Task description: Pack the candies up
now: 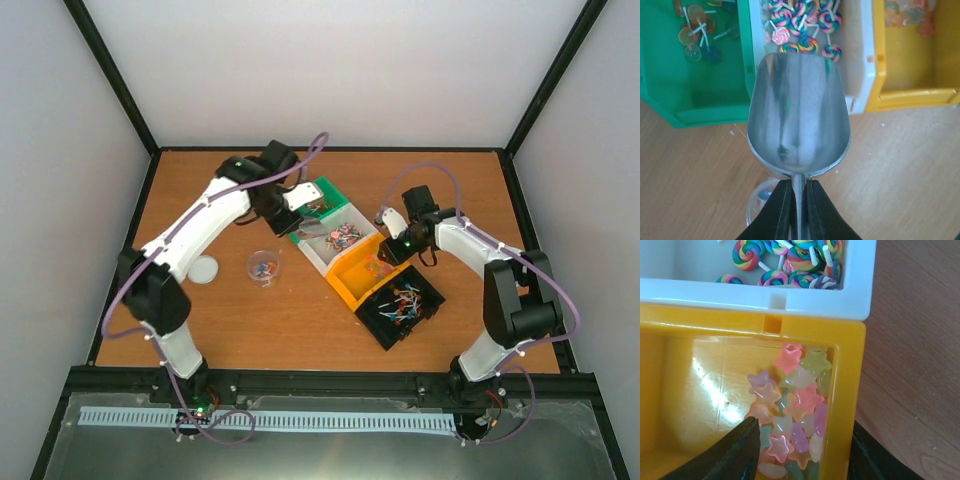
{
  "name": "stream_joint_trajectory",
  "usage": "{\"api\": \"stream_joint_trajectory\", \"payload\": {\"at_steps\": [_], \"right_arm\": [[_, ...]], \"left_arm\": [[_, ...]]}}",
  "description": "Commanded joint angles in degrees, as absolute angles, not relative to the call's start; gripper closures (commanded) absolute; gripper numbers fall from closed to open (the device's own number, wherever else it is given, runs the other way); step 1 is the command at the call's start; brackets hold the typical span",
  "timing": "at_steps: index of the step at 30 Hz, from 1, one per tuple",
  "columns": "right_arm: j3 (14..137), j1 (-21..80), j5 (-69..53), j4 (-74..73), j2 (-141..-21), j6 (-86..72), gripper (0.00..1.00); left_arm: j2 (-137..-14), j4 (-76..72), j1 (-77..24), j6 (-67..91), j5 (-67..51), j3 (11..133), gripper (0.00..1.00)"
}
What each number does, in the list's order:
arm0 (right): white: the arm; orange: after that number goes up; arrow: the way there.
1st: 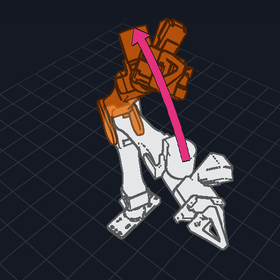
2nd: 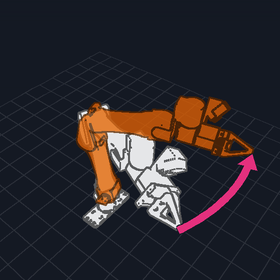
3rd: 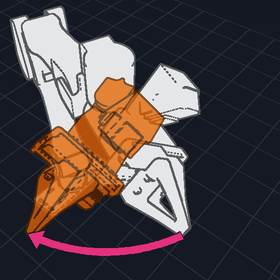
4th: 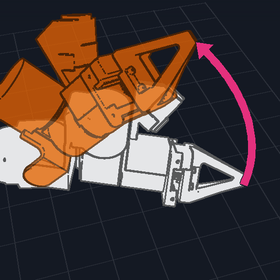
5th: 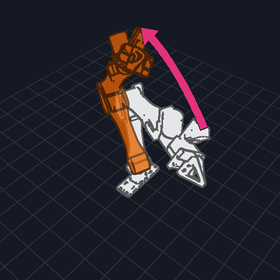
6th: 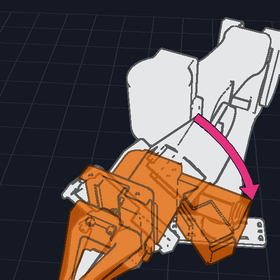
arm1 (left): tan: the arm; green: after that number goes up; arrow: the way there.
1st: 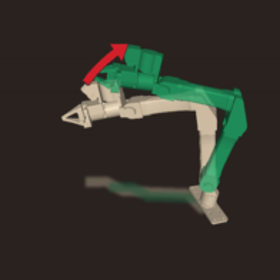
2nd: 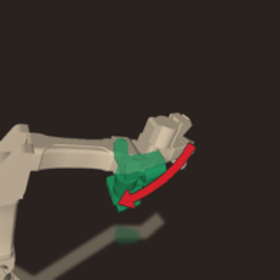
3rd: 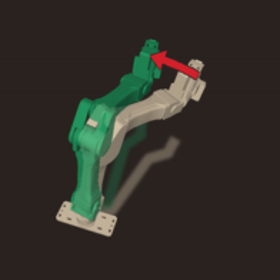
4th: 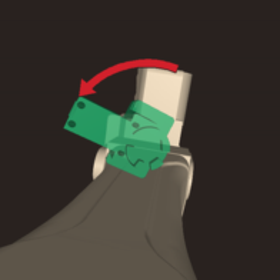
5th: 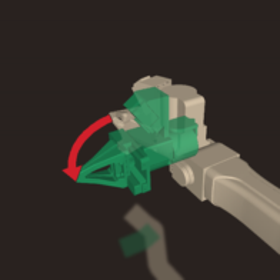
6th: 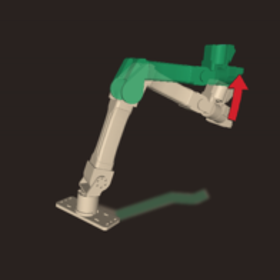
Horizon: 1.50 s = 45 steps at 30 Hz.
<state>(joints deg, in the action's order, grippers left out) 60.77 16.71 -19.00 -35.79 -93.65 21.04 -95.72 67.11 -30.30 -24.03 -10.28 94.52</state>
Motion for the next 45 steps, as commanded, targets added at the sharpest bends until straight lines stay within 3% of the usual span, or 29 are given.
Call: {"api": "stream_joint_trajectory", "payload": {"at_steps": [1, 14, 21, 25, 32, 39, 45], "right_arm": [[60.7, 18.44, -18.6, -34.18, -94.21, 20.54, 0.57], [60.36, 19.6, -19.94, -33.31, -94.31, 19.68, 0.69], [60.36, 19.66, -20.75, -33.19, -94.82, 19.6, 0.76], [60.12, 19.69, -20.43, -32.75, -95.01, 19.54, 0.81], [59.59, 19.89, -19.26, -31.72, -95.19, 20.12, 0.97], [59.0, 20.1, -19.49, -30.99, -95.19, 20.98, 0.97], [58.72, 20.21, -20.75, -30.75, -95.12, 21.61, 0.97]], "left_arm": [[-104.86, 77.41, -33.34, -19.76, -2.43, 106.76, 0.99], [-124.24, 93.15, -37.96, -21.87, 8.08, 128.4, 0.99], [-130.03, 93.99, -40.6, -23.87, 12.5, 128.86, 0.99], [-132.04, 92.7, -40.59, -23.64, 8.43, 128.82, 0.99], [-123.12, 70.38, -40.61, -24.75, 0.69, 107.8, 0.99], [-118.18, 51.71, -40.61, -24.78, -5.55, 90.22, 0.99], [-118.11, 40.14, -40.52, -22.52, -8.89, 84.32, 0.99]]}}
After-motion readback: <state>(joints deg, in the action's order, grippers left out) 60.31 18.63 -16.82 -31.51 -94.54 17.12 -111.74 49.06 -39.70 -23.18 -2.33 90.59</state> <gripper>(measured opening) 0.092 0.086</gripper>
